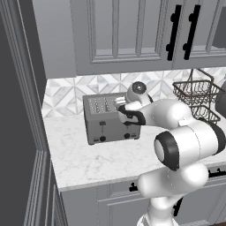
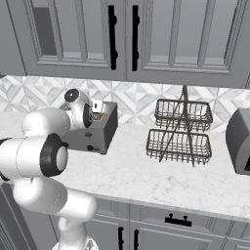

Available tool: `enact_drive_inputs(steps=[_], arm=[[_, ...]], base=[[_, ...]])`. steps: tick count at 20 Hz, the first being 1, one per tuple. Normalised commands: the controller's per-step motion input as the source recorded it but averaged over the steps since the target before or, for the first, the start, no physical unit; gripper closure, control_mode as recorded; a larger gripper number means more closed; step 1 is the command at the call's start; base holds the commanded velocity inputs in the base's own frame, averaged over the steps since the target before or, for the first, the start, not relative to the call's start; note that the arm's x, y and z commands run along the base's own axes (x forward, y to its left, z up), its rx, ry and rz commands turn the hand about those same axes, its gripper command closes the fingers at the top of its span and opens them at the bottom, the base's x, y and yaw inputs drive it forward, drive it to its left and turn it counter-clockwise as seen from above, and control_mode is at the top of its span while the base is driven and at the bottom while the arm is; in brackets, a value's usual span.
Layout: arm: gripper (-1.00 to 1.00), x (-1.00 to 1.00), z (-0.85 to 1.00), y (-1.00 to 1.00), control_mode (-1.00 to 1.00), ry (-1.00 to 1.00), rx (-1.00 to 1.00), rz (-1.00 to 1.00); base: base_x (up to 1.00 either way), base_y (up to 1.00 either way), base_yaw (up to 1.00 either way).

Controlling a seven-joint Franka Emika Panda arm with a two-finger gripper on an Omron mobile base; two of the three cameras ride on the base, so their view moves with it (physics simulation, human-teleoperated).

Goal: Start the toaster. Once the lever pops up, take the bread to the plate on the dining counter.

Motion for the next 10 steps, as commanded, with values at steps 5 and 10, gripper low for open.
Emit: enact_drive_inputs(steps=[5,10], arm=[[-1.00,0.00,0.00,0.00,-1.00,0.00,0.00,0.00],[-1.00,0.00,0.00,0.00,-1.00,0.00,0.00,0.00]], base=[[0.00,0.00,0.00],[0.00,0.00,0.00]])
